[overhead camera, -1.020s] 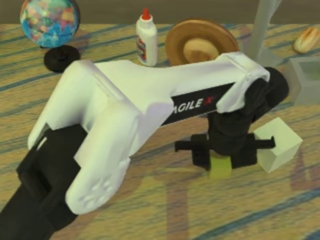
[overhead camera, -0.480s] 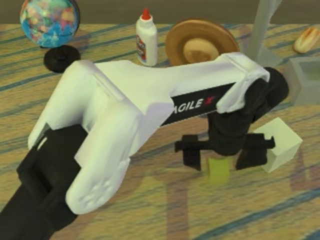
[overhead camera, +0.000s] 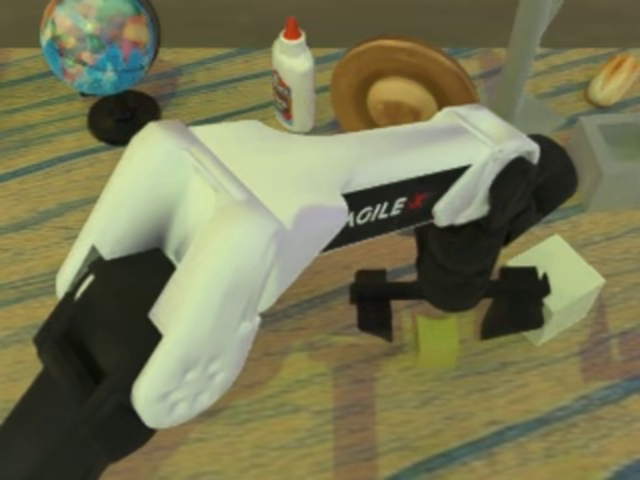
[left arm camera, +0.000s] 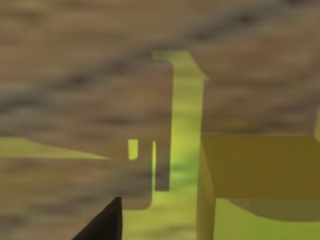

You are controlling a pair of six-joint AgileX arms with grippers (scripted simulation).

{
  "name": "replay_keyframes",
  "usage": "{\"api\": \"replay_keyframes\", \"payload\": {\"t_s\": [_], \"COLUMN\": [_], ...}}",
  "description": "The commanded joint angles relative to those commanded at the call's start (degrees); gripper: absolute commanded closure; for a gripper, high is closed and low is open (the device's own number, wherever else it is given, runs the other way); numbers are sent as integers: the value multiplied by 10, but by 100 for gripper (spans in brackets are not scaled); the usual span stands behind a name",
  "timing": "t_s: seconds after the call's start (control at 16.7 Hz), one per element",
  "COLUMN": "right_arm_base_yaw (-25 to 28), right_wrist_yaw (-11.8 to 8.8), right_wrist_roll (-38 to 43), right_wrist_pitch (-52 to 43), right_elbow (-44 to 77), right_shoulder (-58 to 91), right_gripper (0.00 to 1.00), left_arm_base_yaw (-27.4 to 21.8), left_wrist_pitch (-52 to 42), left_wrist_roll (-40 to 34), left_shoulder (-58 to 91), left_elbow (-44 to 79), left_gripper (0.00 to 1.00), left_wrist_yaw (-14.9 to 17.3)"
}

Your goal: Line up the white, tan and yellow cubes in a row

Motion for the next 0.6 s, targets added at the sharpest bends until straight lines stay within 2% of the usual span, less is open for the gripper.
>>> {"api": "replay_keyframes", "payload": {"t_s": [0.18,0.6], "right_arm_base_yaw": [0,0], "right_wrist_yaw": [0,0], "right_wrist_roll": [0,0], "right_wrist_pitch": [0,0], "right_elbow": [0,0], "right_shoulder": [0,0], "right_gripper": [0,0], "left_arm_base_yaw": [-1,8], "left_wrist_pitch": [-24,-143], "left_wrist_roll": [0,-3], "left_shoulder": [-2,-18], "left_elbow": [23,125], "left_gripper": [0,0], "left_wrist_yaw": [0,0]}}
